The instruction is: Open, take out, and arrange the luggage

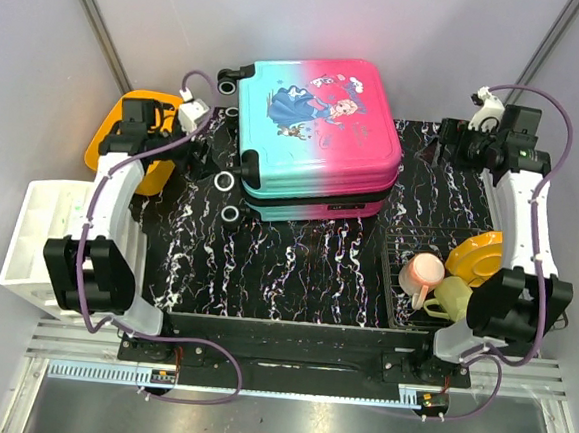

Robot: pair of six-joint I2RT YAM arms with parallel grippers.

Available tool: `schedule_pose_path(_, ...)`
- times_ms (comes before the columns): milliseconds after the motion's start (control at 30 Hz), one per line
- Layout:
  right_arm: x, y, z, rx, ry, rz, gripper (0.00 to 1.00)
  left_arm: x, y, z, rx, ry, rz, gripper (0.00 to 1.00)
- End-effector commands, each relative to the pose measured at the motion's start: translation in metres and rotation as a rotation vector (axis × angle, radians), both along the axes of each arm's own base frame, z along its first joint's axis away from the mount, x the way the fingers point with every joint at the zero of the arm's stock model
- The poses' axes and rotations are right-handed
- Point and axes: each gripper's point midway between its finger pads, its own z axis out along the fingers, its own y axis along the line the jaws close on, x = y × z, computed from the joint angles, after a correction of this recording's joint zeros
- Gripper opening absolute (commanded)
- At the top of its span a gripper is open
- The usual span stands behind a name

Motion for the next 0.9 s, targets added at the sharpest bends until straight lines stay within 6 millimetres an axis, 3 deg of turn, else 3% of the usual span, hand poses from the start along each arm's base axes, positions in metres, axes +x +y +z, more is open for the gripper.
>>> schedule_pose_path(0,0.032,0.019,0.036,0.169,-0.101,0.037,1.00,0.015,-0.005,0.073,-0.102,-0.123,0.074,0.92)
schedule_pose_path(33,0.041,0.021,0.029,0.195,-0.083,0.033,1.00,0.026,-0.004,0.083,-0.128,-0.132,0.107,0.99)
schedule_pose_path(100,0.052,0.030,0.040,0.268,-0.097,0.046,1.00,0.038,-0.003,0.091,-0.218,-0.057,0.224,0.99)
schedule_pose_path(133,0.060,0.034,0.033,0.290,-0.077,0.047,1.00,0.051,-0.001,0.097,-0.248,-0.051,0.261,0.99)
schedule_pose_path(200,0.072,0.045,0.038,0.314,-0.087,0.060,1.00,0.064,0.002,0.100,-0.323,0.010,0.363,0.99)
schedule_pose_path(367,0.094,0.079,0.021,0.378,-0.037,0.124,1.00,0.089,-0.006,0.090,-0.449,0.107,0.412,0.99)
schedule_pose_path(500,0.100,0.100,0.000,0.404,0.017,0.170,1.00,0.107,-0.014,0.065,-0.501,0.214,0.448,0.99)
schedule_pose_path(600,0.091,0.114,-0.021,0.449,0.093,0.205,1.00,0.117,-0.022,0.053,-0.521,0.264,0.444,0.99)
schedule_pose_path(667,0.076,0.128,-0.018,0.483,0.121,0.246,1.00,0.119,-0.030,0.049,-0.534,0.288,0.413,0.99)
schedule_pose_path(700,0.067,0.129,-0.030,0.492,0.159,0.246,1.00,0.121,-0.035,0.043,-0.536,0.307,0.405,0.99)
schedule_pose_path(733,0.050,0.150,-0.022,0.499,0.164,0.303,1.00,0.122,-0.038,0.041,-0.541,0.310,0.393,0.99)
schedule_pose_path(767,0.040,0.156,-0.023,0.507,0.175,0.322,1.00,0.121,-0.043,0.040,-0.549,0.319,0.371,0.99)
schedule_pose_path(800,0.026,0.162,-0.038,0.520,0.226,0.327,1.00,0.122,-0.047,0.036,-0.554,0.331,0.362,0.99)
schedule_pose_path(867,-0.001,0.180,-0.028,0.544,0.230,0.387,0.99,0.124,-0.055,0.038,-0.559,0.320,0.330,0.98)
